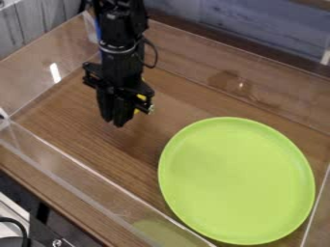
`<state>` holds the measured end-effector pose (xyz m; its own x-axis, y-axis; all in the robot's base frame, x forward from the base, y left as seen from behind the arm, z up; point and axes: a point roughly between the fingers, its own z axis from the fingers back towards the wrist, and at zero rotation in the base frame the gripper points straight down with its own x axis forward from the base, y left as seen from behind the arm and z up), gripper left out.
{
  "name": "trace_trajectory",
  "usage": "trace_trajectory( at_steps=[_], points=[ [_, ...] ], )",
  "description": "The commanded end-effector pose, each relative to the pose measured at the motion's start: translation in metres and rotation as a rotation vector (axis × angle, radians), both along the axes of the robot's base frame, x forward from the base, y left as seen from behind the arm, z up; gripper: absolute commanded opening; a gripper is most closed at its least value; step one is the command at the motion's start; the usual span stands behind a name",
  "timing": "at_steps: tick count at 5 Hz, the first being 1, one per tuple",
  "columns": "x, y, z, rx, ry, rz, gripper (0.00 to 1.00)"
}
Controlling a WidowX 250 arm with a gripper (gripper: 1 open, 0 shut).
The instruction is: Remove the banana from inside the green plate and put it on the table
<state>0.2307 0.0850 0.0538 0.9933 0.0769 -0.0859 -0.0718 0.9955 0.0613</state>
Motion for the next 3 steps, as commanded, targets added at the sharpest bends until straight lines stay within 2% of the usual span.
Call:
trace_trajectory(
  at_steps=[1, 2, 3],
  points=[
    [-0.001, 0.005, -0.003, 0.006, -0.022, -0.081, 1.0],
    [-0.004, 0.006, -0.009, -0.006, -0.024, -0.165, 1.0],
    [-0.008, -0.003, -0.017, -0.015, -0.035, -0.197, 1.0]
  ],
)
